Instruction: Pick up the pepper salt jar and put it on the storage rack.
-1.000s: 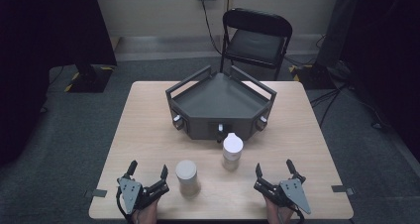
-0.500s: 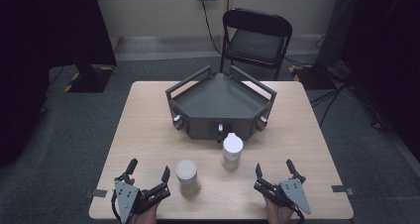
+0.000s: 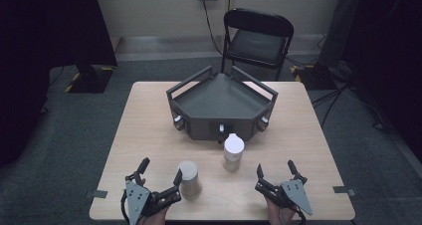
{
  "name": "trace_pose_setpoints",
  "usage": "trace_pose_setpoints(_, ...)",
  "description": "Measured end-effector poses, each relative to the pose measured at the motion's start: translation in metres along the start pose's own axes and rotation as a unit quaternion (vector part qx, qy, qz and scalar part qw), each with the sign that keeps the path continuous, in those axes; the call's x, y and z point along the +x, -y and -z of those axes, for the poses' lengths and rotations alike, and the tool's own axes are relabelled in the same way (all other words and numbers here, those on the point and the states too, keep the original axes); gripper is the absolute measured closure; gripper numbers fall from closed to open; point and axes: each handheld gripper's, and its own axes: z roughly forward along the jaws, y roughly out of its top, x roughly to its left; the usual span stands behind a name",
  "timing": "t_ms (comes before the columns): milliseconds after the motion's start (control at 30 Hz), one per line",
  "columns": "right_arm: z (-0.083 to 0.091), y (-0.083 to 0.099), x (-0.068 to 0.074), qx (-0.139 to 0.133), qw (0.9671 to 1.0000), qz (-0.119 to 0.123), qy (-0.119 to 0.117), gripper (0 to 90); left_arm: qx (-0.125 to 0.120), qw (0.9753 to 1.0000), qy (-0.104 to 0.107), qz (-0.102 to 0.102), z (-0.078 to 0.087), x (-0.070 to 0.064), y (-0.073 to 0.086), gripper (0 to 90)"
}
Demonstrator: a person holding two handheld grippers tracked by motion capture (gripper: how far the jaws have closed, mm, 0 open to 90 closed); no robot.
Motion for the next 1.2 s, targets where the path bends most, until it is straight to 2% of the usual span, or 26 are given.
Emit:
trace_pose_setpoints(267,0.0,0.0,-0.001,0.0,1.0,0.0,-0.002,0.0,0.014,0.9993,0.036,-0.005,-0.011,-0.009,0.001,0.0)
trace_pose_setpoints(467,0.0,0.0,-0.001,0.0,1.0,0.0,-0.002,0.0,0.024,0.9985,0.05,-0.005,-0.014,-0.012,0.007,0.0)
trace_pose_setpoints(567,0.0,0.0,-0.001,0.0,1.0,0.0,-0.002,0.0,0.023,0.9986,0.047,-0.007,-0.014,-0.014,0.011,0.0)
trace_pose_setpoints(733,0.0,0.0,-0.001,0.0,1.0,0.0,-0.002,0.0,0.037,0.9983,0.043,-0.014,-0.015,-0.017,0.015,1.3)
trace_pose_setpoints(833,0.0,0.0,-0.001,0.0,1.0,0.0,-0.002,0.0,0.044,0.9982,0.039,-0.008,-0.016,-0.017,0.02,3.6)
trace_pose_setpoints(967,0.0,0.0,-0.001,0.0,1.0,0.0,-0.003,0.0,0.051,0.9977,0.043,0.008,-0.017,-0.015,0.025,7.7)
trace_pose_setpoints(1100,0.0,0.0,-0.001,0.0,1.0,0.0,-0.002,0.0,0.062,0.9972,0.041,0.004,-0.018,-0.016,0.028,13.9)
trace_pose_setpoints(1200,0.0,0.0,-0.001,0.0,1.0,0.0,-0.002,0.0,0.058,0.9977,0.035,0.002,-0.018,-0.017,0.034,17.9)
